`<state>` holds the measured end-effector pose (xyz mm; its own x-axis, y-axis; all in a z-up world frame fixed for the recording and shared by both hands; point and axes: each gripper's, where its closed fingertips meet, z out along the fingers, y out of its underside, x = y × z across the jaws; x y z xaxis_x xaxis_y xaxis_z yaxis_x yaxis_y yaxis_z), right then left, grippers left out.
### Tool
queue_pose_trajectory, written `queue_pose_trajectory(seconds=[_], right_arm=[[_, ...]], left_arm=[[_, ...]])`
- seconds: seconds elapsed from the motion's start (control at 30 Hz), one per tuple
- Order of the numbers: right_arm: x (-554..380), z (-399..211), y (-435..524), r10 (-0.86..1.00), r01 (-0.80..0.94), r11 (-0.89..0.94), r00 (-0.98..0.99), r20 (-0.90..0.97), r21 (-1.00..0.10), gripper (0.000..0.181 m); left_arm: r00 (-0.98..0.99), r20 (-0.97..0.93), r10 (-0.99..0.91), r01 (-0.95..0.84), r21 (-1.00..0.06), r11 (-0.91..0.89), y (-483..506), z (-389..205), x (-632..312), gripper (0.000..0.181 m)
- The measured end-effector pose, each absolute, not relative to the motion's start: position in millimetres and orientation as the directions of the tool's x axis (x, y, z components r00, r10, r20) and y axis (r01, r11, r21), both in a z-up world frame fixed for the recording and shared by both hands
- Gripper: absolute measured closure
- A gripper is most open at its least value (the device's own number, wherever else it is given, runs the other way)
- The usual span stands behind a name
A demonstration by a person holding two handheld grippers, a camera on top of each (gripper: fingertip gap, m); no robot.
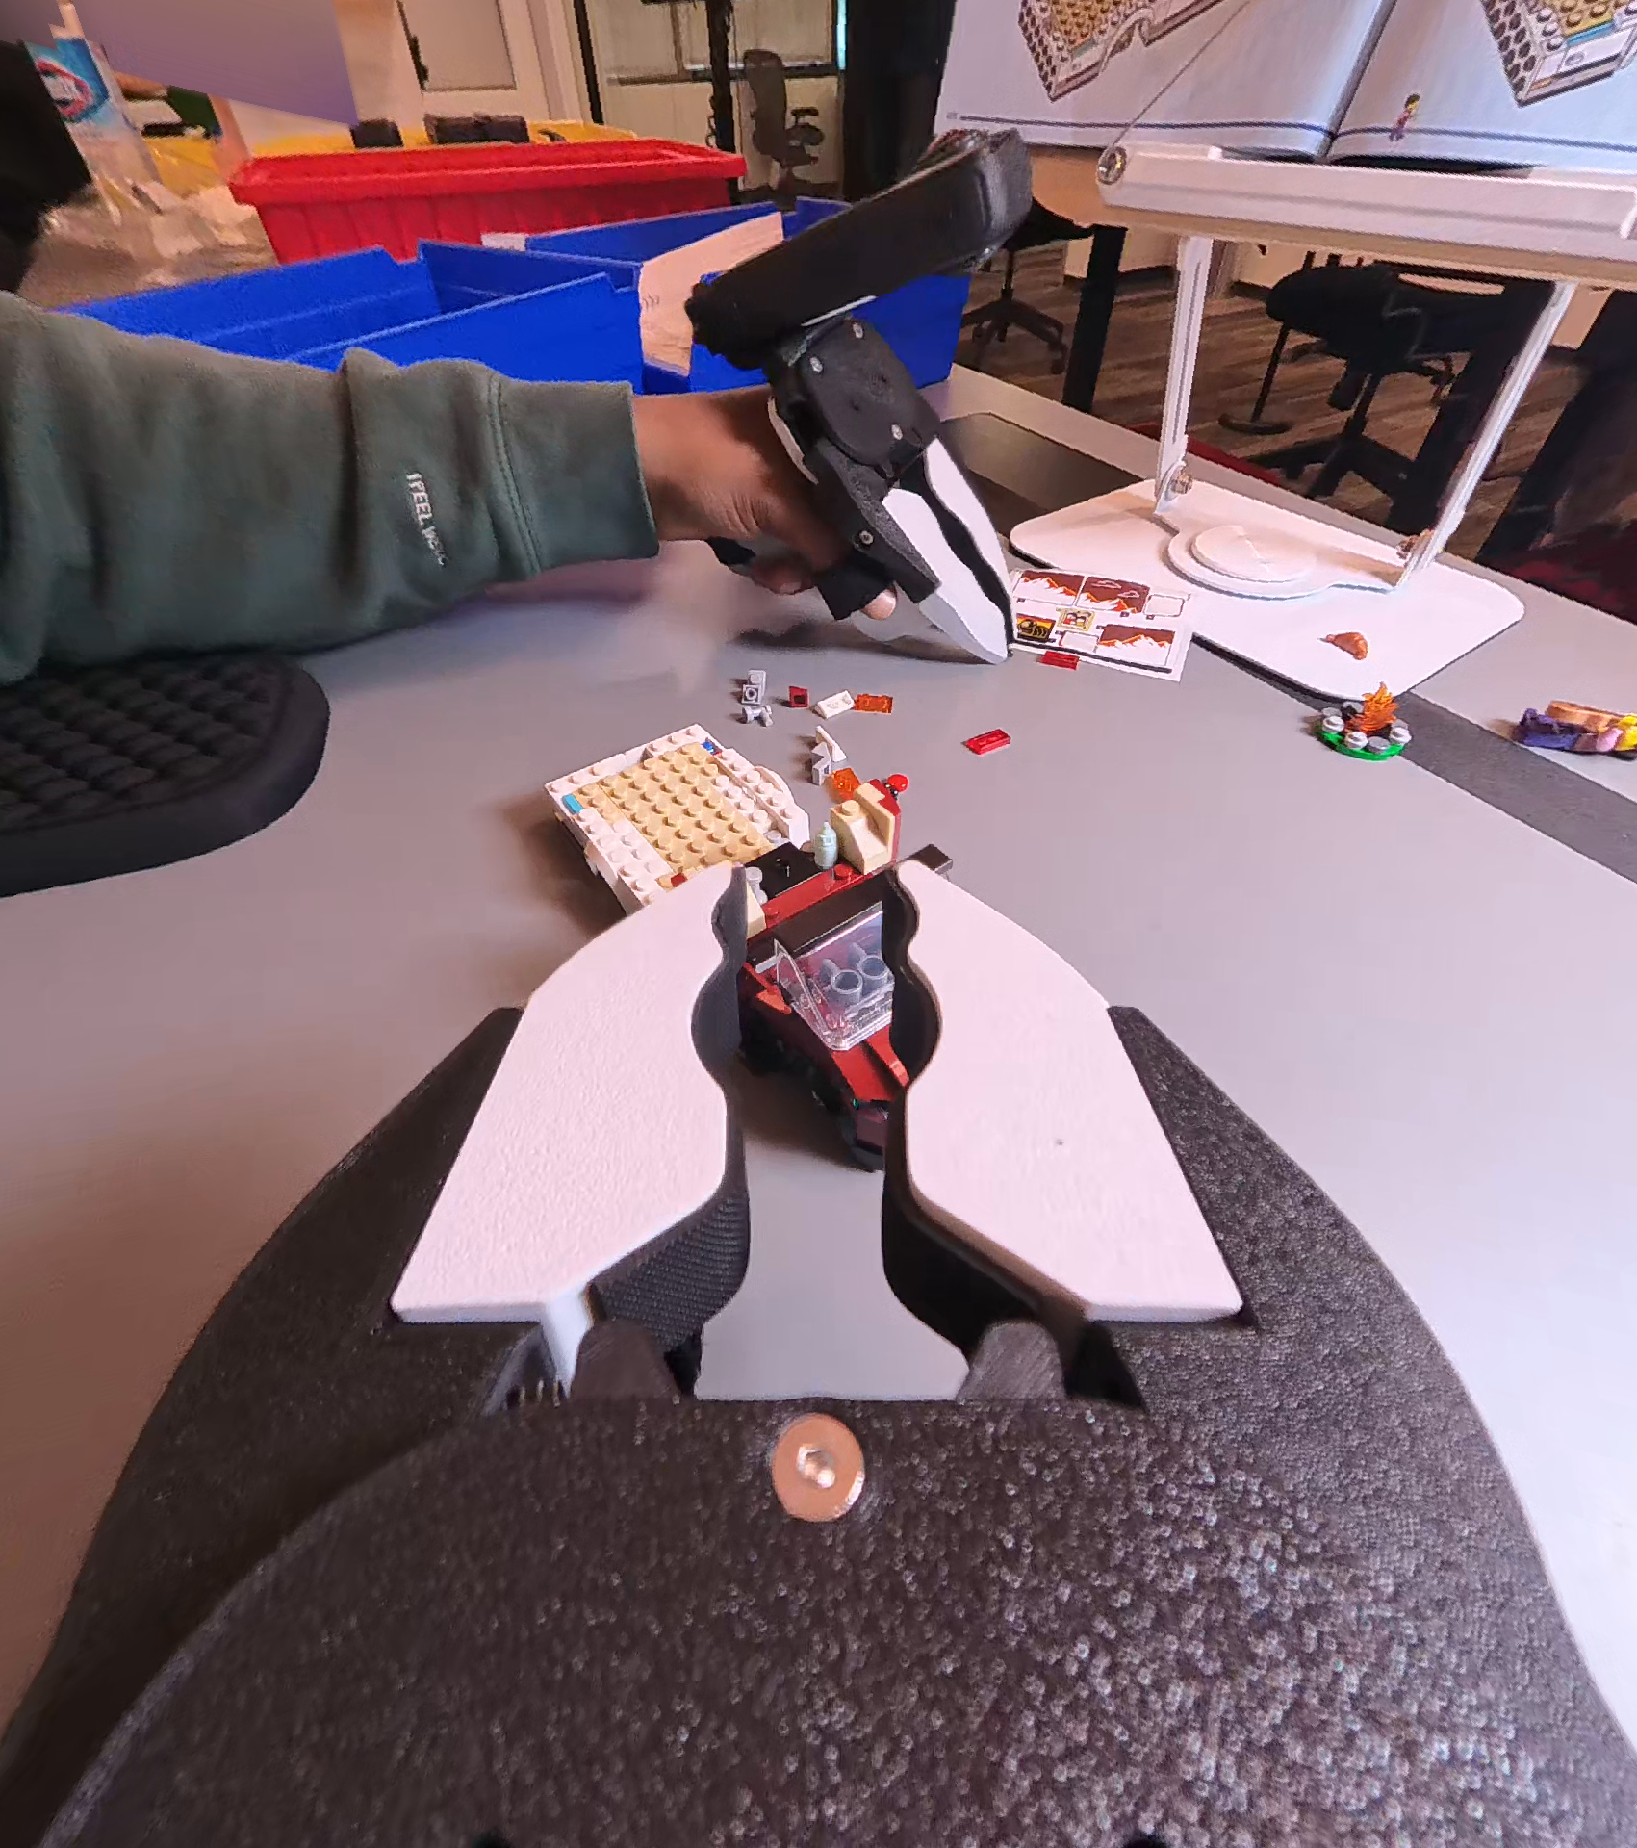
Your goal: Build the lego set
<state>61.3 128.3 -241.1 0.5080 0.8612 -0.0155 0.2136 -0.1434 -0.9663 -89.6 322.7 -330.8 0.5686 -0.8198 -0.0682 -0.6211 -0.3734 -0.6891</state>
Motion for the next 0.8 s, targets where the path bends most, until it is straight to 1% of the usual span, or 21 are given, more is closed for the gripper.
queue_pose_trajectory(seconds=[0.07,0.17,0.27,0.33,0.47,0.57,0.63,0.8], right_arm=[[61.2,-242.0,128.3,0.860,0.225,-0.138,0.511,-0.004,-0.965,0.156],[62.3,-240.8,129.1,0.855,0.221,-0.135,0.518,-0.001,-0.966,0.156],[65.0,-239.5,131.0,0.847,0.218,-0.130,0.531,0.006,-0.967,0.156],[66.6,-238.9,132.4,0.843,0.209,-0.135,0.538,-0.001,-0.969,0.156],[68.6,-228.7,132.9,0.835,0.174,-0.092,0.549,0.019,-0.980,0.156],[70.8,-214.5,129.7,0.828,0.144,-0.026,0.558,0.060,-0.989,0.156],[71.8,-210.6,128.7,0.826,0.132,-0.012,0.560,0.064,-0.991,0.156],[73.5,-220.6,134.2,0.816,0.159,-0.050,0.576,0.051,-0.986,0.156]], left_arm=[[0.568,-0.078,-0.819,-0.631,-0.679,-0.374,323.8,-330.8,-90.4,0.171],[0.567,-0.149,-0.810,-0.653,-0.680,-0.332,325.9,-326.5,-94.2,0.173],[0.584,-0.138,-0.800,-0.582,-0.758,-0.294,314.7,-297.6,-90.1,0.173],[0.558,-0.102,-0.824,-0.528,-0.809,-0.257,290.5,-273.0,-81.3,0.173],[0.420,-0.081,-0.904,-0.516,-0.840,-0.164,211.8,-250.3,-60.4,0.173],[0.313,-0.043,-0.949,-0.520,-0.843,-0.133,146.0,-259.1,-47.1,0.173],[0.272,-0.018,-0.962,-0.520,-0.844,-0.132,110.6,-268.7,-40.1,0.173],[0.347,0.019,-0.938,-0.559,-0.799,-0.222,79.2,-301.9,-33.0,0.173]])
